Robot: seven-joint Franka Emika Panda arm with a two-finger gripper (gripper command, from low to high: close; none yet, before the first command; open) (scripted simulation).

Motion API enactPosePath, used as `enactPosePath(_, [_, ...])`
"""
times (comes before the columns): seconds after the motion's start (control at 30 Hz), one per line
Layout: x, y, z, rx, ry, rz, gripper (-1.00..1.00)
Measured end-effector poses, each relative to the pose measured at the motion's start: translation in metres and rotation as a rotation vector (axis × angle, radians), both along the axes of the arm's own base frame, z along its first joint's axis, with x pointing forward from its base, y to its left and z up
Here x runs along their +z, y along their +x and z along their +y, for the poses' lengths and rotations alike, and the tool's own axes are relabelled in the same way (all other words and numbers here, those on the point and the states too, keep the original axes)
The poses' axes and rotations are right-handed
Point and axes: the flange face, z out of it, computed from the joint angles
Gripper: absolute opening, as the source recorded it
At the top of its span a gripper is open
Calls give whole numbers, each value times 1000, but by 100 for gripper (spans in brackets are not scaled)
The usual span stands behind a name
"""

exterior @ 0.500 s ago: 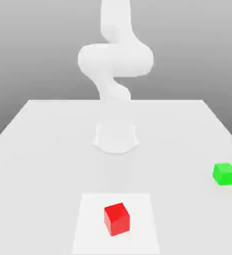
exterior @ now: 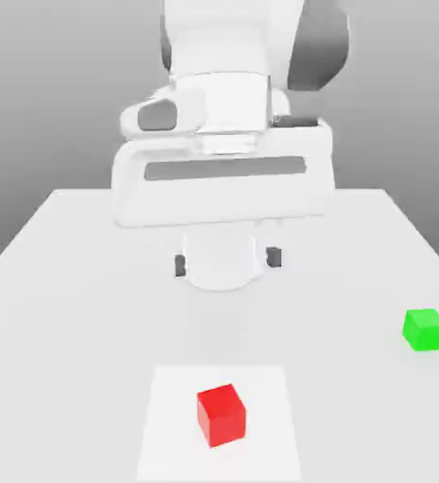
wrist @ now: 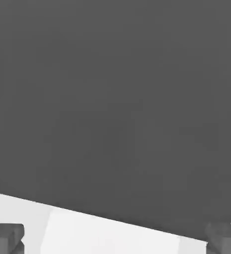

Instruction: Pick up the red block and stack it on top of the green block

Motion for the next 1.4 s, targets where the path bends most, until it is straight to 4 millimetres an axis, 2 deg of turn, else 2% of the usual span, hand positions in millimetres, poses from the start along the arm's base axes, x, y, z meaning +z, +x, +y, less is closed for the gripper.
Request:
enactPosePath(0.2, [-119,-32,-1,92,-43,190,0])
enactPosePath(0.4, [-191,-38,-2,107,-50,219,0])
enactPosePath(0.43, [-198,-39,-2,107,-50,220,-100])
enactPosePath(0.67, [-198,-39,-2,107,-50,221,-100])
enactPosePath(0.87, [-141,-39,1,108,-49,221,-100])
enactPosePath(1.0, [-131,-45,59,145,-54,219,-100])
enactPosePath(1.13, [-125,-60,119,175,-57,218,-100])
enactPosePath(1.4, [-115,-111,224,223,-62,217,-100])
